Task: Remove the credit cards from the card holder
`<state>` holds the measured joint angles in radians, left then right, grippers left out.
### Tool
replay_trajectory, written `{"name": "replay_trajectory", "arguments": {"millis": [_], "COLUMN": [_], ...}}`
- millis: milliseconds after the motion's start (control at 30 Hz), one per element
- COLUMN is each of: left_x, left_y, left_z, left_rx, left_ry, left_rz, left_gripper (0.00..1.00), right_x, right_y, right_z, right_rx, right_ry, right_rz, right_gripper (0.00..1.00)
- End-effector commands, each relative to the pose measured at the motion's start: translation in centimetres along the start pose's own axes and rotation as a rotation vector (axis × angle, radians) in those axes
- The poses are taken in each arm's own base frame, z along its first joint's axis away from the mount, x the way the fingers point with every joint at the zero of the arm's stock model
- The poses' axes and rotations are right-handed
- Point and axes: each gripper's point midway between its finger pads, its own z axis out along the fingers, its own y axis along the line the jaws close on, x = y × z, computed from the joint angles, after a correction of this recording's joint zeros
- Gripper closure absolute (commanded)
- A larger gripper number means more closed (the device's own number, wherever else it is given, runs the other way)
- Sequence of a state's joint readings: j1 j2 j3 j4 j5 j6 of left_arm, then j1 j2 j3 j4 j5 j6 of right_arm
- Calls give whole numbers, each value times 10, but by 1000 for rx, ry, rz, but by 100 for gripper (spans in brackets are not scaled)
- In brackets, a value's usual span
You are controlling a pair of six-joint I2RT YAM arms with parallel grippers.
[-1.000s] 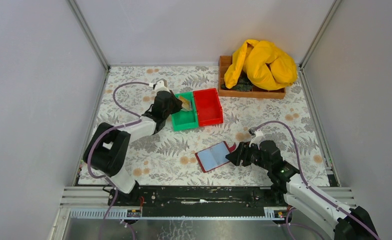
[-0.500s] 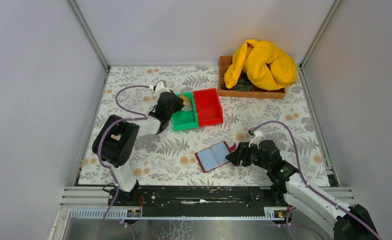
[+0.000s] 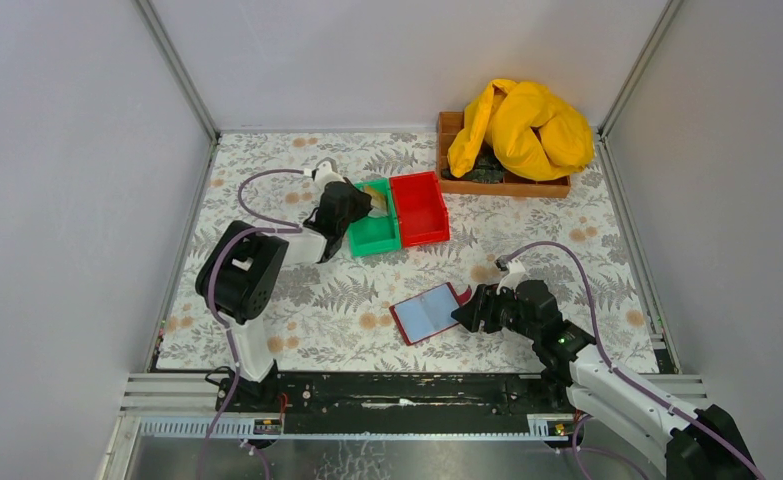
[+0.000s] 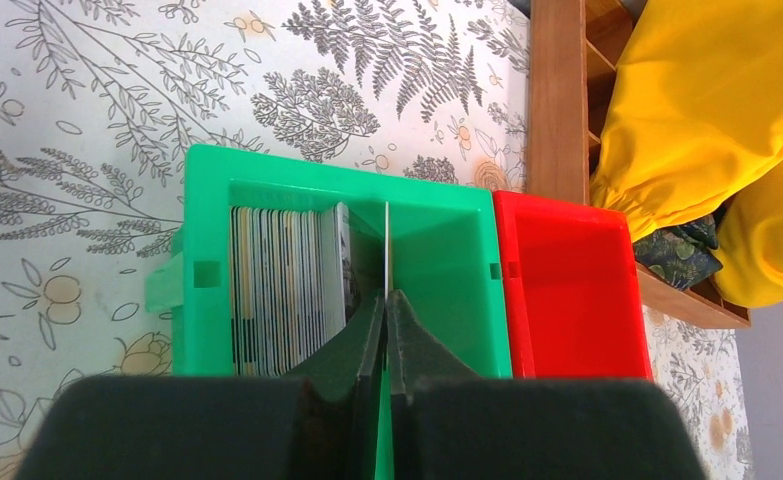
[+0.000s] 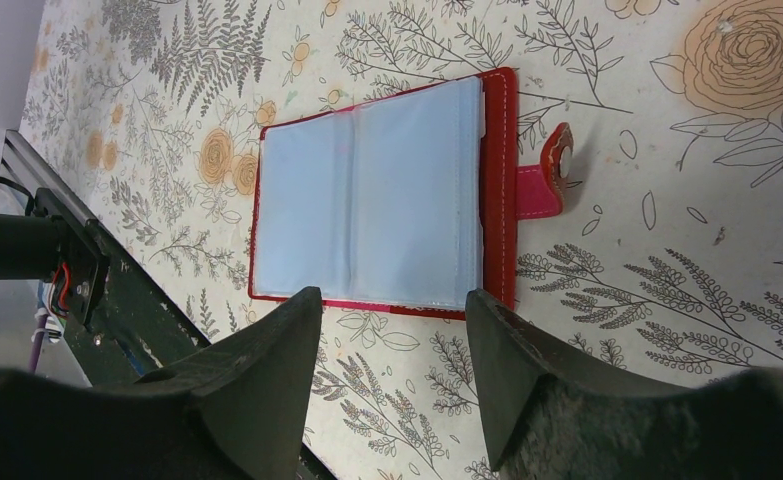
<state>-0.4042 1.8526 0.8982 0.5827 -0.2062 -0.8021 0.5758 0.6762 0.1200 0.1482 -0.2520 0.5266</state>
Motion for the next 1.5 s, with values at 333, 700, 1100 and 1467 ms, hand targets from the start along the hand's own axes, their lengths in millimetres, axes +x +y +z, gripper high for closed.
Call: {"name": "replay_trajectory", "arguments": {"millis": [333, 700, 1100, 1467], "left_x": [-18, -45, -43, -14], "left_y": [-14, -14, -38, -16], "left_z": [-7, -30, -90, -174], "left_rx": [17, -3, 157, 145], "left_ry": [-36, -111, -119, -75], "left_rz": [26, 60, 73, 60], "left_gripper": [74, 57, 45, 0], "right_x": [-18, -19, -22, -24], "right_y": [7, 6, 0, -3], "right_z": [1, 0, -1, -5], "right_rx": [-19, -10, 24, 48], "right_ry": [-62, -66, -81, -103], "right_rz": [-34, -33, -33, -28], "right_gripper": [38, 38, 38, 38]}}
